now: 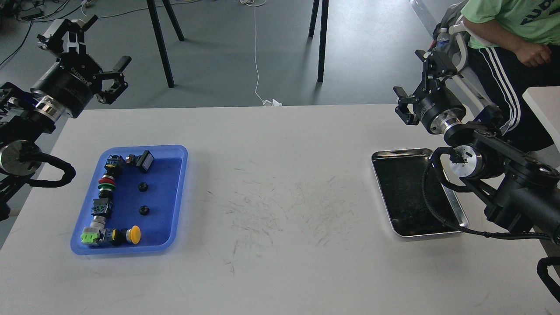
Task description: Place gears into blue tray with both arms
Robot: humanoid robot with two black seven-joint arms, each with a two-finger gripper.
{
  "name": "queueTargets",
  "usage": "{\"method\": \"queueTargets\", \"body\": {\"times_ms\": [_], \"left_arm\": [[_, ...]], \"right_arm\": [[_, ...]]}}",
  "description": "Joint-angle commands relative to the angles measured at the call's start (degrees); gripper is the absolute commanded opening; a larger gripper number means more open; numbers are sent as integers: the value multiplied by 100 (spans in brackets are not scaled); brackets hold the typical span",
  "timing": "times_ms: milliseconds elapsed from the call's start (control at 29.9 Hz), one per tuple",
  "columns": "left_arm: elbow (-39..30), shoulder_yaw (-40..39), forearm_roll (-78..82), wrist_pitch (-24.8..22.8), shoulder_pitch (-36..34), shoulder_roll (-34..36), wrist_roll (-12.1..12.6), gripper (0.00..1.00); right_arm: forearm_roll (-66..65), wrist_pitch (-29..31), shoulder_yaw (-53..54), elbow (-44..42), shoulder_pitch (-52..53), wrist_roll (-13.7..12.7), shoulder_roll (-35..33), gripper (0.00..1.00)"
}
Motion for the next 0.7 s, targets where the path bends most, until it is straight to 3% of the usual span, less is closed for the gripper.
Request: {"method": "queueTargets", "body": {"times_ms": [0, 301, 669], "left_arm": [[6, -15, -9, 0, 12, 20, -42, 98], [76, -23, -71, 0, 47, -102, 2, 98], [744, -23, -71, 0, 21, -542, 10, 98]], "right_arm": [[1, -33, 52, 13, 7, 4, 24, 99], [1, 2, 113, 144, -19, 4, -29, 99], [-17, -7, 113, 206, -81, 21, -29, 99]]}}
